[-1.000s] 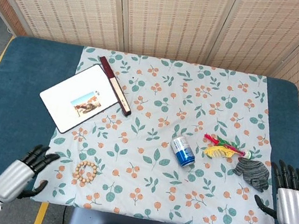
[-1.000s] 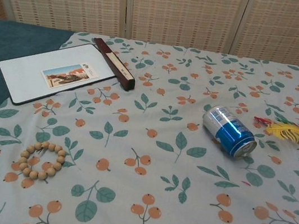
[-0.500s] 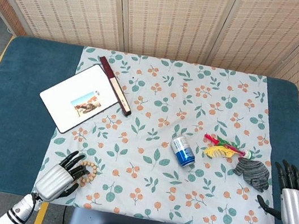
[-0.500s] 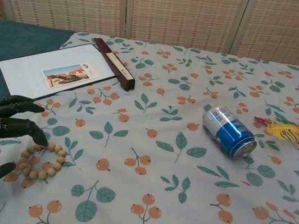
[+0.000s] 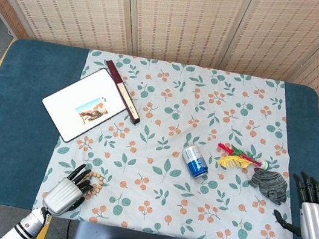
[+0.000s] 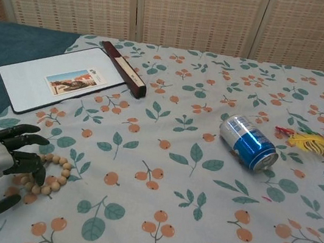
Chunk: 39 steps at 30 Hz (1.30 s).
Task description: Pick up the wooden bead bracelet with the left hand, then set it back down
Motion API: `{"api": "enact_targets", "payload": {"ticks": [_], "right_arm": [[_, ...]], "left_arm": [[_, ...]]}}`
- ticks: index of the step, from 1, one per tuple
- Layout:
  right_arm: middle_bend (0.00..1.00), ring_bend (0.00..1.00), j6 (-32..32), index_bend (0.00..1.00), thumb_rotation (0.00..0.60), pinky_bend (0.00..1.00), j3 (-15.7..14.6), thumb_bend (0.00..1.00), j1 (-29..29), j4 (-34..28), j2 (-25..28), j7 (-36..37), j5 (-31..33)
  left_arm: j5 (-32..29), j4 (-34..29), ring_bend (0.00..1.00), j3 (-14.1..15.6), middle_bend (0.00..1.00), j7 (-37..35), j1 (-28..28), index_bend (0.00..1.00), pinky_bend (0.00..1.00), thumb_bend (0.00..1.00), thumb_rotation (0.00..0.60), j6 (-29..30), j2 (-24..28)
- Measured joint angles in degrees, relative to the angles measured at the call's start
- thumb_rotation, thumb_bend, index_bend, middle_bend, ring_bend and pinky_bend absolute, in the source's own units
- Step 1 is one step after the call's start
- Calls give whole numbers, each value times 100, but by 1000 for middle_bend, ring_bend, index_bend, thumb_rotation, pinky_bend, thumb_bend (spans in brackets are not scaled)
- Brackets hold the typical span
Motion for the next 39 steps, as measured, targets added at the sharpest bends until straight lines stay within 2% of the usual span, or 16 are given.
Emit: {"api": "enact_targets", "payload": {"ticks": [9, 14, 17, 21, 25, 28, 31, 34, 39], "right_arm": [[0, 0, -77, 0, 430, 0, 65, 151, -61, -49, 41, 11, -39], [0, 0, -126, 0, 428, 0, 99, 152, -80, -58, 37, -11, -48], [0, 0, -147, 0, 429, 0, 122, 152, -93, -60, 35, -18, -47], [0, 0, -197, 0, 429, 0, 144, 151, -104, -67, 36, -14, -35], [0, 0, -231, 0, 429, 0, 170, 152, -116, -74, 41, -5, -29], [0, 0, -258, 0, 428, 0, 172, 151, -120, -83, 55, 34, -45], [0, 0, -277, 0, 428, 0, 183, 151, -128, -90, 90, 97, -69], [0, 0, -278, 0, 428, 0, 192, 151, -140, -93, 115, 145, -83], [0, 0, -299, 0, 427, 0, 205, 152, -160, -85, 166, 241, -124]], "left_arm": [[-218, 457, 140, 10, 432, 141, -13, 433, 0, 450, 600, -97, -278], [-262, 516, 264, -40, 641, 436, 7, 605, 0, 447, 600, 31, -344], [-219, 555, 325, -84, 724, 436, 13, 686, 0, 469, 600, 277, -375], [-153, 603, 360, -211, 771, 399, -14, 728, 0, 529, 600, 637, -387], [-285, 470, 380, -465, 784, 354, -108, 745, 0, 584, 600, 679, -294], [-562, 310, 407, -803, 802, 232, -237, 766, 0, 624, 600, 603, -215], [-1136, 180, 440, -1295, 814, 76, -368, 776, 2, 644, 600, 403, -184], [-2059, 59, 462, -1992, 824, -63, -527, 767, 32, 661, 600, 135, -170], [-4205, -218, 485, -3394, 849, -151, -804, 693, 76, 665, 600, -257, -77]]}}
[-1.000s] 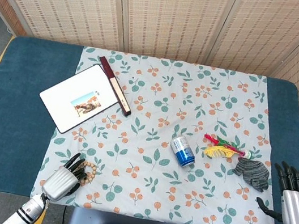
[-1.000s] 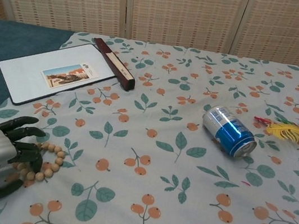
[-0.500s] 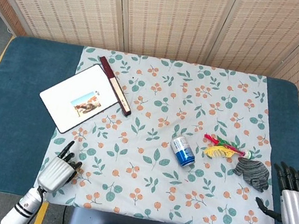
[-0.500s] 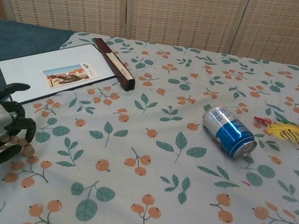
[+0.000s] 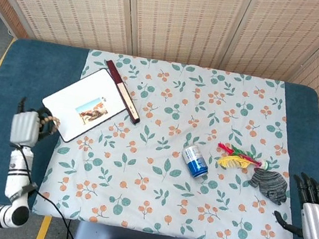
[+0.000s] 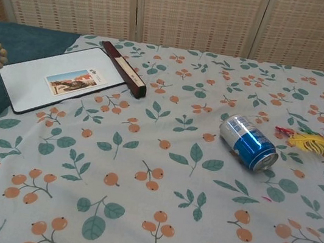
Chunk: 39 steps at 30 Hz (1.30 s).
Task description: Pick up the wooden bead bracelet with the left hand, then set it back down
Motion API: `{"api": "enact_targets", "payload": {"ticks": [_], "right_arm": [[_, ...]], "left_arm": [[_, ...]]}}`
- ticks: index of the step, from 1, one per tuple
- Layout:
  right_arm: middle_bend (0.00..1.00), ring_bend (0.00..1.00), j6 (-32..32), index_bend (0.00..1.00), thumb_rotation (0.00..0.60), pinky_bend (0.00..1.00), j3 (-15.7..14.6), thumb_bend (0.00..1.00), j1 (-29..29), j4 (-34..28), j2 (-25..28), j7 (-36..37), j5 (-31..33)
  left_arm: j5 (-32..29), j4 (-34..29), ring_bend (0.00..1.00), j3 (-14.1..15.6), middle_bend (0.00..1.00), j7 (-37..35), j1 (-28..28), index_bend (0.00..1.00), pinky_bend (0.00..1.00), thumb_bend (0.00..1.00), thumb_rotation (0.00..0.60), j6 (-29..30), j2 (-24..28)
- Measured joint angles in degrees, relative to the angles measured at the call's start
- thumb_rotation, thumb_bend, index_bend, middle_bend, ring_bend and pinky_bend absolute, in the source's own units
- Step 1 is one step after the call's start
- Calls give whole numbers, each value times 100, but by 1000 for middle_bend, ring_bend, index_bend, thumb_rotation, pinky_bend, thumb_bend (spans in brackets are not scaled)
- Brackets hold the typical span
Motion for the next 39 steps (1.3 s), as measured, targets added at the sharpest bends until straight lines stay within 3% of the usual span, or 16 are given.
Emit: {"api": "enact_targets", "payload": {"ticks": [5, 8, 12, 15, 17, 19, 20, 24, 29, 33, 39], "right_arm": [[0, 0, -15, 0, 426, 0, 1, 151, -9, -6, 6, -3, -52], [0, 0, -24, 0, 425, 0, 5, 151, -15, -14, 3, -9, -63], [0, 0, -24, 0, 425, 0, 17, 151, -26, -17, -3, -25, -70], [0, 0, -36, 0, 426, 0, 35, 152, -32, -10, 4, -2, -52], [0, 0, -46, 0, 426, 0, 44, 152, -33, -3, 4, 7, -41], [0, 0, -68, 0, 424, 0, 48, 152, -29, 4, 4, 22, -43], [0, 0, -81, 0, 424, 0, 49, 152, -27, 8, 3, 23, -40], [0, 0, -129, 0, 425, 0, 64, 152, -17, 23, -5, 22, -9], [0, 0, -180, 0, 424, 0, 74, 151, -4, 32, -17, 10, 8], [0, 0, -202, 0, 425, 0, 77, 152, -1, 34, -20, 11, 11], [0, 0, -253, 0, 424, 0, 73, 152, 11, 31, -32, 12, 2]], "left_arm": [[-2401, -333, 490, -1217, 852, 30, -206, 662, 70, 652, 600, -388, 269], [-3803, -587, 492, -1775, 862, 16, -253, 666, 59, 609, 600, -751, 520], [-5659, -856, 491, -2345, 852, -49, -268, 657, 50, 596, 600, -1363, 913], [-7104, -988, 451, -2715, 792, -143, -255, 617, 12, 603, 600, -1937, 1259], [-8018, -1074, 412, -2961, 743, -274, -208, 580, 0, 615, 549, -2482, 1500], [-8624, -1145, 363, -3120, 675, -411, -137, 524, 0, 621, 452, -3050, 1686], [-8918, -1188, 346, -3194, 654, -515, -79, 507, 0, 619, 441, -3458, 1802], [-9397, -1298, 276, -3294, 587, -953, 137, 474, 0, 606, 391, -4829, 2122], [-9468, -1283, 271, -3185, 585, -1891, 411, 474, 0, 604, 438, -6434, 2451], [-9178, -1103, 271, -2942, 586, -2744, 480, 473, 0, 595, 440, -7021, 2620], [-8540, -823, 270, -2570, 615, -3694, 449, 461, 0, 557, 436, -7306, 2757]]}}
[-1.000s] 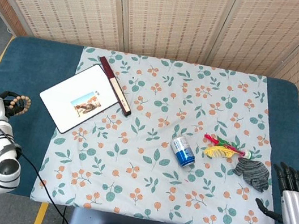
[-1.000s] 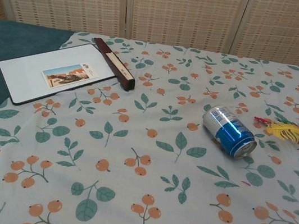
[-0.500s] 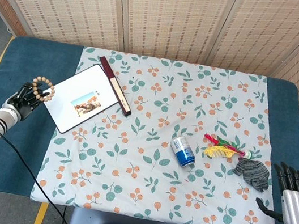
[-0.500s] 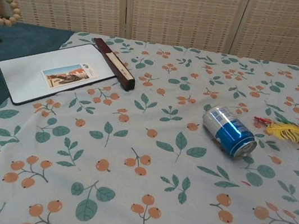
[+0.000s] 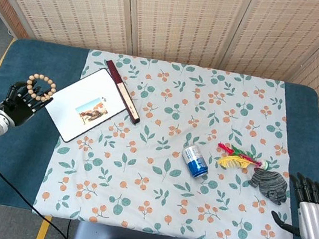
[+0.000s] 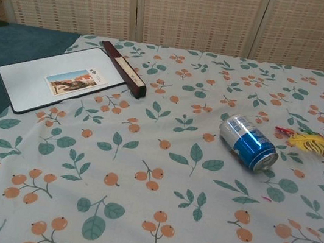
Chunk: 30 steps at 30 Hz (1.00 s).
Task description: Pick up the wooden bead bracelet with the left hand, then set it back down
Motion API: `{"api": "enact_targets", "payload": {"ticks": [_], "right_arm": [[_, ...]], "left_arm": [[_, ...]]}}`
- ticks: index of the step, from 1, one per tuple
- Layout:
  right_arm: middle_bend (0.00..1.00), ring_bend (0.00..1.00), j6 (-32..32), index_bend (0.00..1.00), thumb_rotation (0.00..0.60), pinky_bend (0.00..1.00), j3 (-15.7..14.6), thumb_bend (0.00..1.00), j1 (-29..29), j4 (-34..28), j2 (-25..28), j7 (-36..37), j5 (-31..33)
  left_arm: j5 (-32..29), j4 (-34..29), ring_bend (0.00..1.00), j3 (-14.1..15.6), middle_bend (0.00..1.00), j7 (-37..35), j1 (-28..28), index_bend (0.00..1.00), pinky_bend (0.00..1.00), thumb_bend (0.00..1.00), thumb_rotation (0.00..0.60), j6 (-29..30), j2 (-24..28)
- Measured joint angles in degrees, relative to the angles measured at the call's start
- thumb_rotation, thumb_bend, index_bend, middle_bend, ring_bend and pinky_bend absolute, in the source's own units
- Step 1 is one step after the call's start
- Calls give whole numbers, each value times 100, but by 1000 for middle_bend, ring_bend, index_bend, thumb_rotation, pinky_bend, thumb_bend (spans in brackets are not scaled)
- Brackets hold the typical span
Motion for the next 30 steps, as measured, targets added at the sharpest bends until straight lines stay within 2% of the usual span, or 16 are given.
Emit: {"api": "enact_targets", "payload": {"ticks": [2, 4, 7, 11, 13, 15, 17, 19, 22, 25, 28, 30], "right_arm": [[0, 0, -15, 0, 424, 0, 0, 152, 3, 0, 0, 11, 5], [0, 0, -39, 0, 425, 0, 0, 151, 9, -1, 4, 34, 7], [0, 0, -84, 0, 424, 0, -11, 151, 21, -5, 11, 71, -4], [0, 0, -143, 0, 425, 0, -26, 151, 38, -8, 38, 139, -16], [0, 0, -136, 0, 424, 0, -18, 152, 35, -11, 47, 155, -7], [0, 0, -134, 0, 424, 0, -15, 152, 31, -13, 56, 172, -2], [0, 0, -138, 0, 424, 0, -14, 152, 32, -13, 59, 175, -2], [0, 0, -149, 0, 424, 0, -16, 151, 35, -13, 57, 183, -11], [0, 0, -169, 0, 424, 0, -25, 152, 44, -12, 52, 192, -30], [0, 0, -181, 0, 424, 0, -38, 151, 48, -21, 62, 227, -62], [0, 0, -180, 0, 424, 0, -44, 151, 46, -23, 71, 234, -73], [0, 0, -173, 0, 425, 0, -44, 152, 43, -26, 74, 244, -76]], "left_arm": [[180, 80, 258, 92, 610, -306, -28, 437, 0, 537, 399, -57, 32], [449, 167, 240, 138, 583, -582, -40, 419, 0, 510, 304, -164, 44], [875, 276, 190, 118, 491, -759, -9, 401, 0, 456, 133, -417, 1], [1491, 456, 113, -31, 388, -824, 95, 330, 0, 429, 13, -869, -188], [1725, 520, 100, -176, 385, -825, 155, 327, 0, 424, 1, -1061, -256], [1905, 554, 103, -333, 436, -821, 143, 371, 0, 423, 0, -1206, -278], [2091, 551, 109, -348, 479, -794, 111, 404, 0, 418, 0, -1135, -293], [2360, 516, 110, -321, 482, -752, 97, 415, 0, 408, 0, -956, -309], [2906, 391, 88, -312, 454, -690, 144, 340, 0, 389, 0, -584, -385], [3189, 352, 78, -451, 452, -781, 281, 265, 0, 386, 0, -363, -555], [3122, 443, 69, -676, 440, -886, 410, 259, 0, 382, 0, -614, -781], [3122, 550, 58, -860, 434, -927, 488, 304, 0, 379, 0, -902, -974]]}}
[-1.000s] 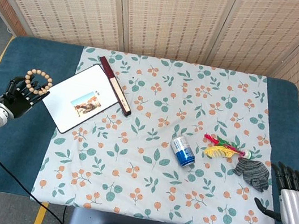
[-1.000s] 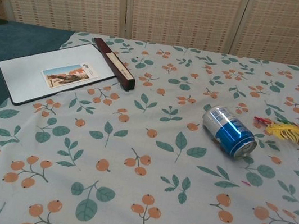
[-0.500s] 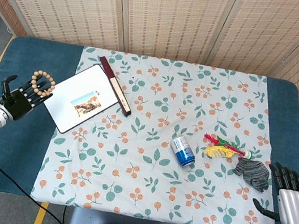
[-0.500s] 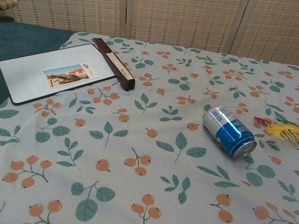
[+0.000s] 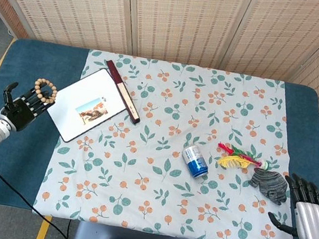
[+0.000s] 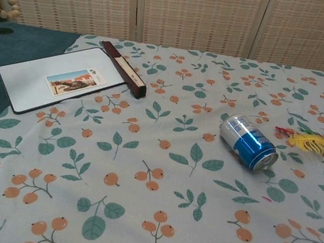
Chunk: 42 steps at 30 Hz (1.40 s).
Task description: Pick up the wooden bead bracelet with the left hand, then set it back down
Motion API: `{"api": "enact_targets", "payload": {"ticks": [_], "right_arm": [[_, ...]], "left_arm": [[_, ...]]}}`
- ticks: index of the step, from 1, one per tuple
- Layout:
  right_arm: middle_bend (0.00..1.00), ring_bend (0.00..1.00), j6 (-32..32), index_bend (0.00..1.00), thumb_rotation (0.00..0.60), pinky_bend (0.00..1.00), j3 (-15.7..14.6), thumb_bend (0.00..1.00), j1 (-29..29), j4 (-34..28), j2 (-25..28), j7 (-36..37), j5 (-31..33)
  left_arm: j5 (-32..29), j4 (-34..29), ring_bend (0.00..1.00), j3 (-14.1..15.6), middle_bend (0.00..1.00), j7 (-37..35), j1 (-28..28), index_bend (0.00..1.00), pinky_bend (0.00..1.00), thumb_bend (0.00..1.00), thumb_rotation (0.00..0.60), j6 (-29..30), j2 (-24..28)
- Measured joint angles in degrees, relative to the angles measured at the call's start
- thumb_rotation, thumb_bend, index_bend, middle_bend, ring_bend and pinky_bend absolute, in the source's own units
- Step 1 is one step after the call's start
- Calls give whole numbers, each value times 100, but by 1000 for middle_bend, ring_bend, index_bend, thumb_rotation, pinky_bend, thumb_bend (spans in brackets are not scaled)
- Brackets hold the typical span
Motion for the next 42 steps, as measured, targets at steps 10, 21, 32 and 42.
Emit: {"api": "enact_targets", "payload": {"ticks": [10, 21, 32, 42], "right_arm": [[0, 0, -19, 0, 424, 0, -13, 151, 4, -7, 26, 86, -35], [0, 0, -54, 0, 421, 0, -20, 151, 17, 1, 11, 78, -41], [0, 0, -117, 0, 420, 0, -45, 152, 40, -2, -5, 61, -59], [0, 0, -70, 0, 419, 0, -49, 152, 19, -30, -4, 35, -73]], "left_arm": [[41, 684, 27, -1110, 420, 231, 329, 566, 0, 373, 0, -1020, -1167], [822, 775, 94, -1294, 507, 910, 367, 523, 0, 426, 197, -814, -1371], [2389, -312, 131, -428, 569, 1370, 405, 538, 0, 427, 174, 1457, -1059], [3314, -728, 130, 82, 570, 1100, 469, 561, 0, 566, 160, 2016, -952]]}}
